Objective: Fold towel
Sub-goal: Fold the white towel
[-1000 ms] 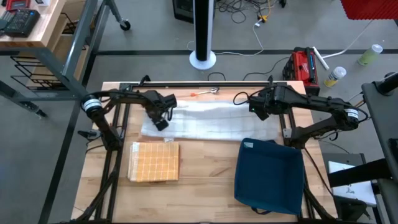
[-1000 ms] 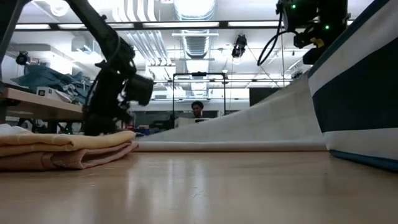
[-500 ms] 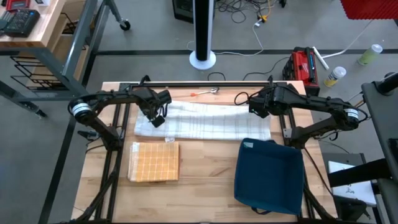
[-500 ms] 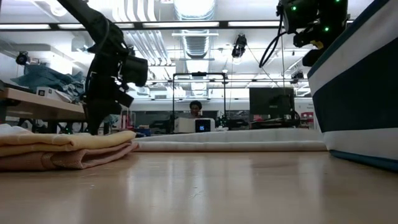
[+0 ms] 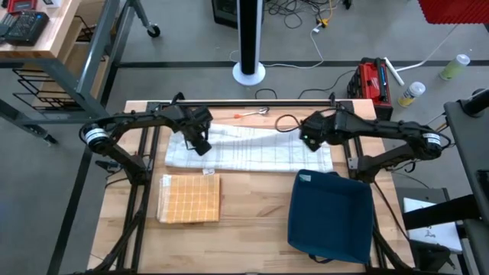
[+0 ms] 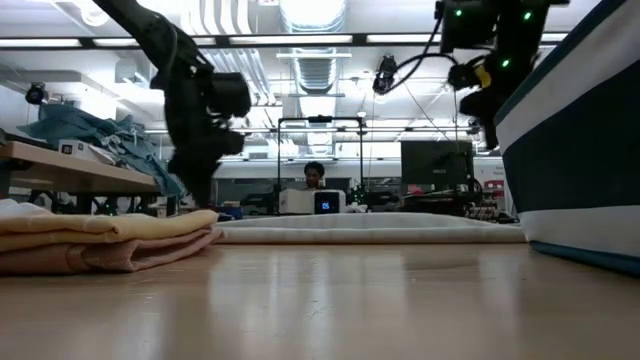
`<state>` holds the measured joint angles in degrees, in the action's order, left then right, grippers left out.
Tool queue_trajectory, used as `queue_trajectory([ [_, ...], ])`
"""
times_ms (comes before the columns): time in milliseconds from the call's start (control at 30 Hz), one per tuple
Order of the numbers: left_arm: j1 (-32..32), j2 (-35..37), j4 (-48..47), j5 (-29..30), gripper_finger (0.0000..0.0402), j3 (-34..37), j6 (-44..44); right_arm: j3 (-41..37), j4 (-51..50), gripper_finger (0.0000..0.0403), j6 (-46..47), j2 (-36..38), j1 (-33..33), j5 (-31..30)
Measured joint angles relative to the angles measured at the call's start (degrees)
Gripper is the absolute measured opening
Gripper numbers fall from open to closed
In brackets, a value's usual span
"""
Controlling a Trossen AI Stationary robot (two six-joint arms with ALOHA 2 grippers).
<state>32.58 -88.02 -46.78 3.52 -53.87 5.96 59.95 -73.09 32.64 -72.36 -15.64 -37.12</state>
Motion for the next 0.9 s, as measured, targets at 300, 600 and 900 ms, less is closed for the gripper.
queue_trajectory([
  [300, 0.5, -2.6, 18.8, -3.7, 0.0036, 0.4, -7.4, -10.8, 27.0, 0.0154, -7.1, -1.6, -0.2, 17.9],
  [600, 1.5, -11.9, 24.6, 5.0, 0.0036, 0.3, -6.7, -15.2, 33.2, 0.0109, -9.8, -2.4, -4.7, 16.1],
  [900, 2.2, -12.3, 31.2, 8.1, 0.0036, 0.4, -3.9, -15.4, 32.8, 0.0029, -7.9, -7.6, -9.0, 20.2],
])
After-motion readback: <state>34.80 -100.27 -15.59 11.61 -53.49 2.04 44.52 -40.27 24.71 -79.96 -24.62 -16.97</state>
